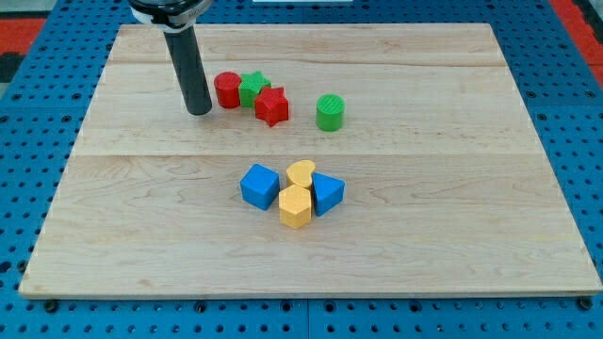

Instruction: Separate the red circle away from the green star

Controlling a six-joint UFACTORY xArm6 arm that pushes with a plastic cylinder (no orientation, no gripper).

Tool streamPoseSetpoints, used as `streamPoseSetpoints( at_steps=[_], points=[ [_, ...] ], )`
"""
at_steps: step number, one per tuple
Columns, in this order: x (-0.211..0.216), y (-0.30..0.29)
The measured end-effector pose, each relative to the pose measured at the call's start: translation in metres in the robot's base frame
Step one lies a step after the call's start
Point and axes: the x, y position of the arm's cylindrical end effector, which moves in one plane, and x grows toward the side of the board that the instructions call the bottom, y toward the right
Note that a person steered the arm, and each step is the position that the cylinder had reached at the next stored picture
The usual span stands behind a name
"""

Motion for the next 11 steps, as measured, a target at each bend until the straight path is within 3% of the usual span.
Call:
streamPoseSetpoints(
  at_steps=[3,4,5,6,7,8,9,10,11],
  points=[
    [-0.026,-0.022],
    [-0.007,0.045],
    [0.002,0.054],
    [-0.041,0.028],
    [-0.06,0.071],
    [-0.031,0.081],
    [-0.031,0.081],
    [-0.08,0.08],
    [-0.071,0.107]
  ],
)
